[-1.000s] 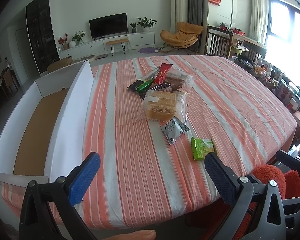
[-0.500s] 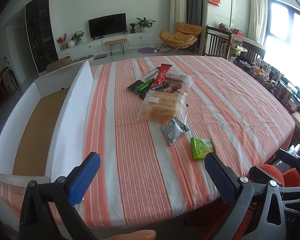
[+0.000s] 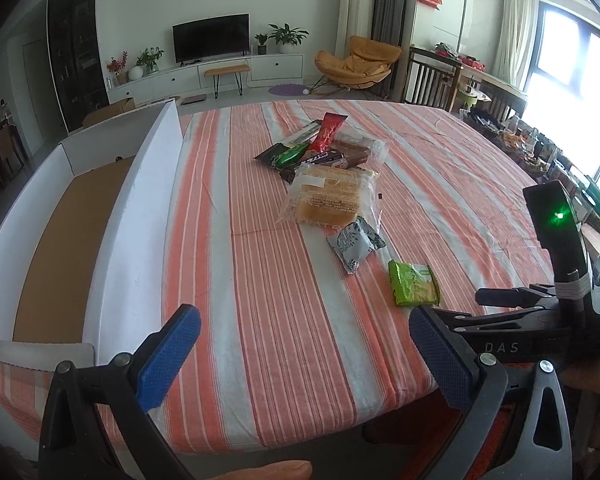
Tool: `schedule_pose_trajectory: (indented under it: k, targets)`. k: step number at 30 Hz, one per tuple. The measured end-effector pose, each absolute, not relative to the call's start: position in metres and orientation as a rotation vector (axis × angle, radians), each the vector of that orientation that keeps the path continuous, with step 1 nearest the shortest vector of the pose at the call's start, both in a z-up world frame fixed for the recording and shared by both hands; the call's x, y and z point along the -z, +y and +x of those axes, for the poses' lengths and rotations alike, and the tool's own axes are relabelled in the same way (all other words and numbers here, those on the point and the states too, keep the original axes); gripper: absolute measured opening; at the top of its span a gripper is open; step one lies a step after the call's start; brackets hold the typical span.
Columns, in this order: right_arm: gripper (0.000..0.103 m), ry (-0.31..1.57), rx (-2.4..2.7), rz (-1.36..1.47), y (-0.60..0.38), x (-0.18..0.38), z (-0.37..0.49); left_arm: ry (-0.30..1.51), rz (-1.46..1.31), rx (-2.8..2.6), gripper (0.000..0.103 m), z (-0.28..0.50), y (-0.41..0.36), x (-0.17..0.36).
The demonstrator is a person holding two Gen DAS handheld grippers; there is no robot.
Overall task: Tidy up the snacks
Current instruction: 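Grasp the green cracker packet with the right tool while the left tool grasps the white triangular packet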
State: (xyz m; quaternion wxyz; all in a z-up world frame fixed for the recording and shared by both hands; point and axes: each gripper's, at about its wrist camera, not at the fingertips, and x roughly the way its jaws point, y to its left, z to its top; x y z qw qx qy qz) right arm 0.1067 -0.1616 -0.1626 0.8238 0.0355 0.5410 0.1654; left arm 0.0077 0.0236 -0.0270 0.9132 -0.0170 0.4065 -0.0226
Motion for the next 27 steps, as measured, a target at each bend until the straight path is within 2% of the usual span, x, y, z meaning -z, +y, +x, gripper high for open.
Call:
schedule_pose_trajectory:
  k: [5,8,11,17,20,27]
  targets:
    - [0.096,1.248,-0.385,-0.112,-0.134,0.187,0.148,0.825,-0.034,0.038,0.103,0.004,0.03,0.022]
    - [0.096,1.12,-0.082,-0.173,-0.164,0.176,0.169,0.835,-0.037,0.029,0.103,0.005,0.033,0.026]
    - [0.096,0.991,0.001,0.019,-0.208,0.159,0.163,0.879,-0.035,0.043,0.103,0.013,0.029,0.038]
    - [0.096,0.933,-0.094,0.379,-0.248,0.171,0.131,0.92,0.038,0.124,0.103,0.059,-0.004,0.061]
    - [0.096,0.839,-0.088,0.445,-0.257,0.16,0.119,0.956,0.025,0.157,0.103,0.094,-0.024,0.077]
    - [0.096,0.846,-0.105,0.53,-0.266,0.166,0.129,1.0,0.037,0.02,0.103,0.16,-0.061,0.116]
